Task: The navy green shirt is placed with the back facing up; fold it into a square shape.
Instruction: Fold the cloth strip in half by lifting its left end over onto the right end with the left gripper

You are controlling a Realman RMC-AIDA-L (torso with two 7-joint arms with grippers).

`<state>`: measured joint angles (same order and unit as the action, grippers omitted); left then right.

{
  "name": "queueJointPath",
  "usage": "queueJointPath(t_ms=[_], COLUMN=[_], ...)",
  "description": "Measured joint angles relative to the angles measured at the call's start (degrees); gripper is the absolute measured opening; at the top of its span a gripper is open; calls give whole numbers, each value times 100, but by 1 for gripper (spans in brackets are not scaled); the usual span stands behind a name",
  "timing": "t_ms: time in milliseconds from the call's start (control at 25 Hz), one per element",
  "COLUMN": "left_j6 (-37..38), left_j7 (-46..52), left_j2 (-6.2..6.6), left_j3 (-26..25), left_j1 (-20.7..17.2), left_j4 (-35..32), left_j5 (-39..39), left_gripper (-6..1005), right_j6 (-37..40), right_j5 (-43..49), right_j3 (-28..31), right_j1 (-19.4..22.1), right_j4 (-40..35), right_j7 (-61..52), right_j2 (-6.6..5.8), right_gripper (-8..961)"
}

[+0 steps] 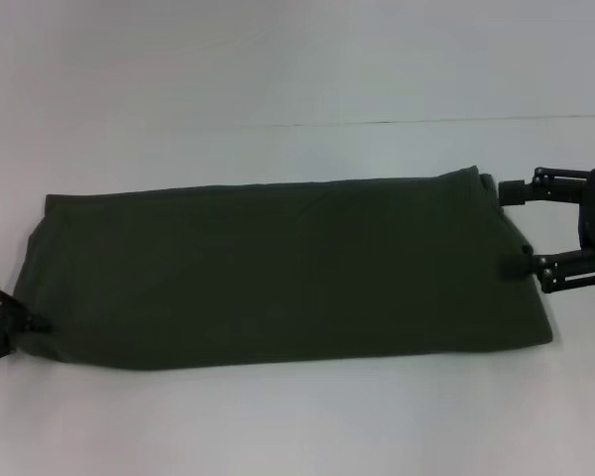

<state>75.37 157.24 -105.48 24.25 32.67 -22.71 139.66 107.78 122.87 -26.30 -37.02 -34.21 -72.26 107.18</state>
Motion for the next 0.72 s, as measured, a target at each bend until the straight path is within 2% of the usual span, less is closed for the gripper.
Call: queueJointPath(t_ms=[200, 720], left_j6=[115, 572], left_j7=[-79, -310], left_j2=[45, 175], left_j3=[-1, -151], left_j1=[-127, -427], left_j4=[-172, -481], left_j5=[1, 21], left_gripper=[63, 75], right_j6=[-217, -346], right_j5=[11, 52], right_j3=[62, 25], right_j1=[93, 195], right_j4=[-47, -27], right_j7=[-170, -326], right_j2=[105, 168], right_gripper=[942, 942])
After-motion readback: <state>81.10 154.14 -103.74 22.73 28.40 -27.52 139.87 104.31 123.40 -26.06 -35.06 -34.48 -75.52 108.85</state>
